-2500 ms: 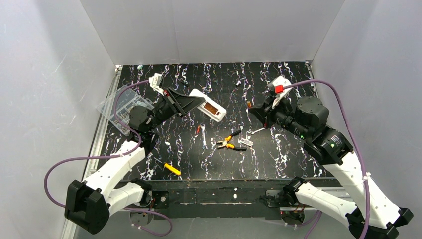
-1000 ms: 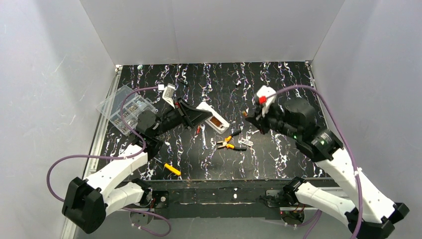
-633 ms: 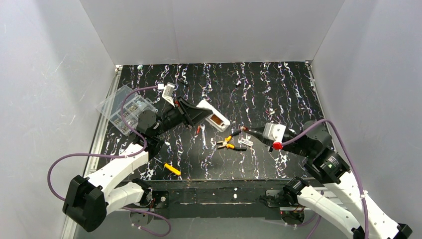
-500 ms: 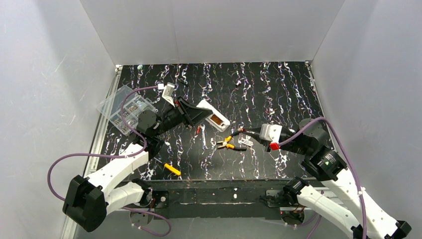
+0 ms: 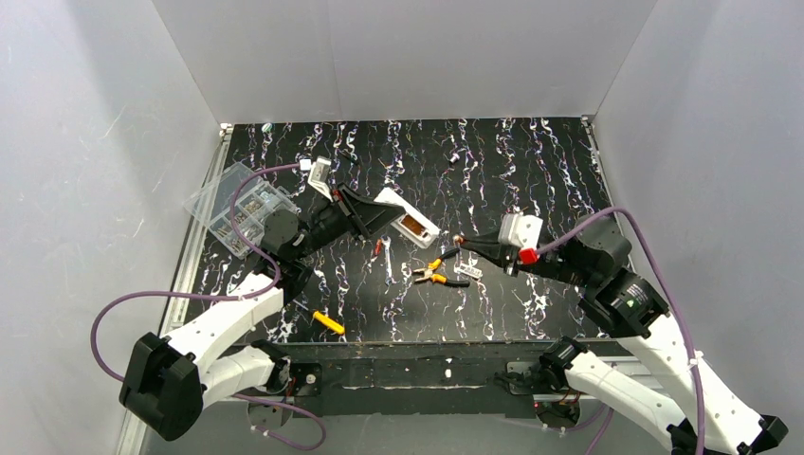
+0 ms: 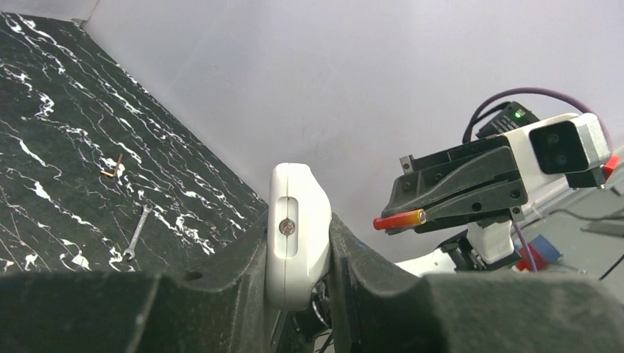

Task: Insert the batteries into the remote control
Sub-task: Load the battery into the remote control.

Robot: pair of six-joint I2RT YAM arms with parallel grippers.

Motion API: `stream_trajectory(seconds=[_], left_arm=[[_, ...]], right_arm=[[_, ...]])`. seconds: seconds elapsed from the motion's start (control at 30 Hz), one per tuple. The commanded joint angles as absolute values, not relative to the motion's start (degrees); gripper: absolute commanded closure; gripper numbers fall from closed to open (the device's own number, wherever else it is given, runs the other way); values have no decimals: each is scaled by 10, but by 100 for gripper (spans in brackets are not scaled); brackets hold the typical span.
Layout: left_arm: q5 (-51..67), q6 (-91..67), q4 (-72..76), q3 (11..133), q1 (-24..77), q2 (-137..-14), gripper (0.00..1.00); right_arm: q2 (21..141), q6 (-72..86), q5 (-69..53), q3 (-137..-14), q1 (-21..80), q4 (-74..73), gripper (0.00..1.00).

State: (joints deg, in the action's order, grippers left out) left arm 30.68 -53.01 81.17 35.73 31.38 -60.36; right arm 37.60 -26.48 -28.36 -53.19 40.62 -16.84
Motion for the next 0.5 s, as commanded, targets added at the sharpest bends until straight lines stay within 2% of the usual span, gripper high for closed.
stream_trajectory(seconds=[0.0,0.17,0.23,0.47], left_arm=[[252,-602,882,388,316,-612,100],[214,-733,883,396,317,-671,100],[214,-739,883,396,319,-682,100],[222,-768,883,395,322,-712,100]], right_arm=[[409,-147,-206,-614,410,-200,99],[494,-69,-135,-739,410,-332,99],[535,-43,-117,-791,410,-393,99],[661,-29,-146,-950,412,-587,99]])
